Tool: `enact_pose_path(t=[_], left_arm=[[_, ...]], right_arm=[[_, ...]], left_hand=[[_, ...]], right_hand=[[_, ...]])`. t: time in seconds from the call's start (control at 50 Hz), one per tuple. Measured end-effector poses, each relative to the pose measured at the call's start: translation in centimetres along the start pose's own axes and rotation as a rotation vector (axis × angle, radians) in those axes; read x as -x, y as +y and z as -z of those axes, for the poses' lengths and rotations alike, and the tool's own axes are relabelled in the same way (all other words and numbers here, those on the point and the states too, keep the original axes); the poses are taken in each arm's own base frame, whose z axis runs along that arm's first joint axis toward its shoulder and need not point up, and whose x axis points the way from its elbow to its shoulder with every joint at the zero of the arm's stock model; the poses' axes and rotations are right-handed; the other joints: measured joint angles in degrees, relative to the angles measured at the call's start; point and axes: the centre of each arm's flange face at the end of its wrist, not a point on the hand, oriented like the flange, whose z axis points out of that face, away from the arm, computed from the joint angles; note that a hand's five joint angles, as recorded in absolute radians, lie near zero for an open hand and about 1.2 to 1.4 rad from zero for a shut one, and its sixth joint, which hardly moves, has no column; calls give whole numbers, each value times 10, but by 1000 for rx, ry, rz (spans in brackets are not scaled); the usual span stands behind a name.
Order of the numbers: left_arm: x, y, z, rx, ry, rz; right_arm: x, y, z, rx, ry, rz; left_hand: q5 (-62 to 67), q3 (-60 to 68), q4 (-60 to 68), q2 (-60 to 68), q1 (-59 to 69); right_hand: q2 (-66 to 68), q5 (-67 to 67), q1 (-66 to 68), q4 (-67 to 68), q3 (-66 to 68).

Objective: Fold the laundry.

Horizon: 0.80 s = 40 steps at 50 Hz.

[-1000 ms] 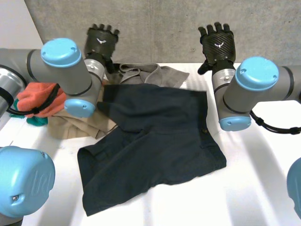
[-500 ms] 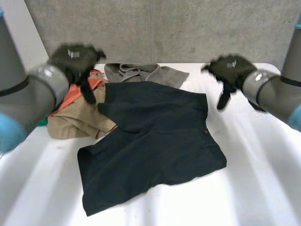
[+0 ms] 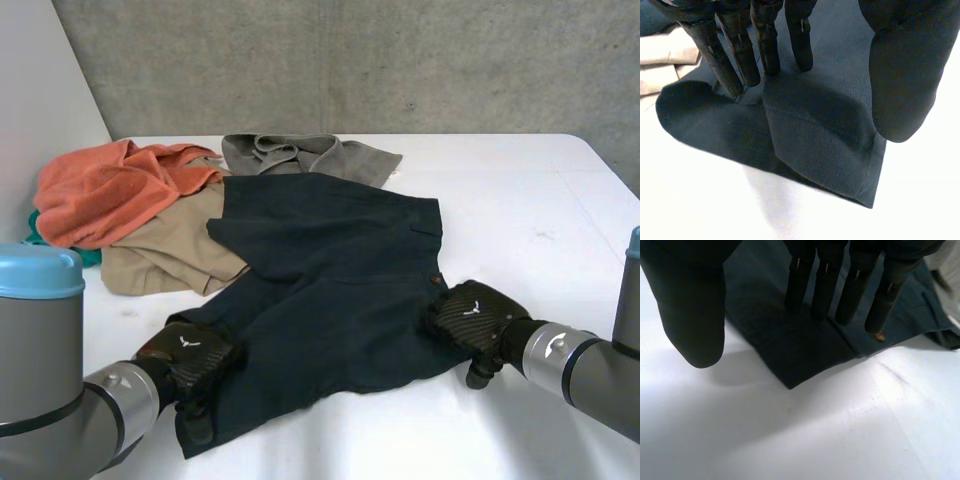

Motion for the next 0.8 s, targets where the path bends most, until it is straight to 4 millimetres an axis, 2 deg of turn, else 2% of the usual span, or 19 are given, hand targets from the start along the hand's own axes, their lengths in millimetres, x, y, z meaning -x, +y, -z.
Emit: enact_pose_path(t=[0.22,0.26,0.28,0.3,0.34,0.4,0.5,0.6,0.7,0.8], left_arm=[[-4,5,-21,-11,-35,-29],[-7,5,-24,-18,-40,-44],[-8,5,-25,-20,-41,-47],[-9,4,-27,-24,-46,-56],[-9,4,-29,-29,-60,-71],[-8,2,-32,-35,-90,-93],[-5,-2,-31,-46,-121,-120],[-8,-11,-11,-56,-93,-187],[-23,-7,22,39,76,-275],[-37,-8,43,90,225,-300]], right_arm=[[2,7,-17,-116,63,-21],[4,7,-21,-137,71,-24],[4,7,-21,-140,72,-25],[5,7,-24,-149,76,-26],[4,7,-26,-160,85,-27],[3,6,-28,-168,97,-33],[-1,3,-23,-165,113,-35],[-16,-11,14,-88,133,14],[-19,-12,69,146,37,62],[-20,-13,93,222,-73,88]], left_hand=[[30,21,28,25,21],[38,28,36,33,29],[118,109,119,112,117],[139,130,140,134,143],[360,353,365,357,333],[433,424,437,427,378],[438,431,443,432,380],[438,431,443,437,401],[438,431,443,437,401],[440,431,445,437,401]], right_hand=[[8,20,3,7,9],[66,71,57,62,66],[110,111,100,105,109],[190,190,172,183,187],[321,314,274,316,317],[351,370,303,362,358],[351,372,303,363,358],[351,372,303,363,358],[351,372,303,364,358],[351,372,303,366,358]])
